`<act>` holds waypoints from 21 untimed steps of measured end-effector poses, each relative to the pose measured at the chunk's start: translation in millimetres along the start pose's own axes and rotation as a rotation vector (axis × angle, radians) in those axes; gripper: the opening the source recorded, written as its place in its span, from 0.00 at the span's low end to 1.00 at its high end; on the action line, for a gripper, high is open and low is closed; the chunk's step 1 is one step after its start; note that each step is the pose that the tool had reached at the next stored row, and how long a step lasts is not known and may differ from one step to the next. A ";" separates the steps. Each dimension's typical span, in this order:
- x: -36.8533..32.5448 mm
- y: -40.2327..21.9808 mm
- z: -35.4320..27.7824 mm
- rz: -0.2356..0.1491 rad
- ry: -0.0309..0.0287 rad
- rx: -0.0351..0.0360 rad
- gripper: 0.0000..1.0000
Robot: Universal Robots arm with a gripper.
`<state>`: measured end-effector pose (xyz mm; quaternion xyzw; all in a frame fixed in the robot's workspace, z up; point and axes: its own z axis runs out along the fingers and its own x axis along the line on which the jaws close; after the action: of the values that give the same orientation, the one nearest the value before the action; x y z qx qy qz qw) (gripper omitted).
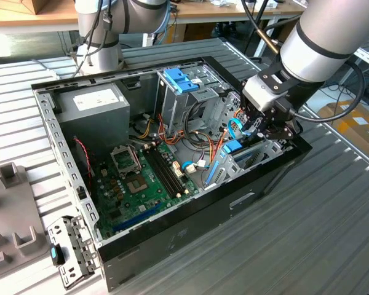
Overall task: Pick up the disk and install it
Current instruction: 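Insert the first disk wire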
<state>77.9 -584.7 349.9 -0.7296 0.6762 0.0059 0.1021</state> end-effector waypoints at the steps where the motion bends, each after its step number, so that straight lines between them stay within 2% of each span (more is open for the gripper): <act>1: -0.3 -0.1 -0.6 0.000 0.0025 -0.0002 0.30; 3: -0.4 -0.2 -1.1 -0.001 0.0061 -0.0005 0.30; 8: -0.5 -0.2 -1.2 -0.001 0.0064 -0.0005 0.30; 10: -0.9 -0.3 -1.1 -0.001 0.0090 -0.0008 0.30; 11: -1.2 -0.3 -1.2 -0.002 0.0121 -0.0011 0.30; 12: -1.8 -0.3 -0.9 -0.002 0.0187 -0.0019 0.30; 13: -2.8 -0.4 -0.8 -0.004 0.0283 -0.0033 0.30; 17: -2.8 -0.4 -0.8 -0.004 0.0295 -0.0034 0.30; 21: -2.7 -1.3 -0.6 0.012 0.0311 -0.0088 0.30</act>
<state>78.8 -582.0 351.1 -0.7259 0.6821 -0.0019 0.0883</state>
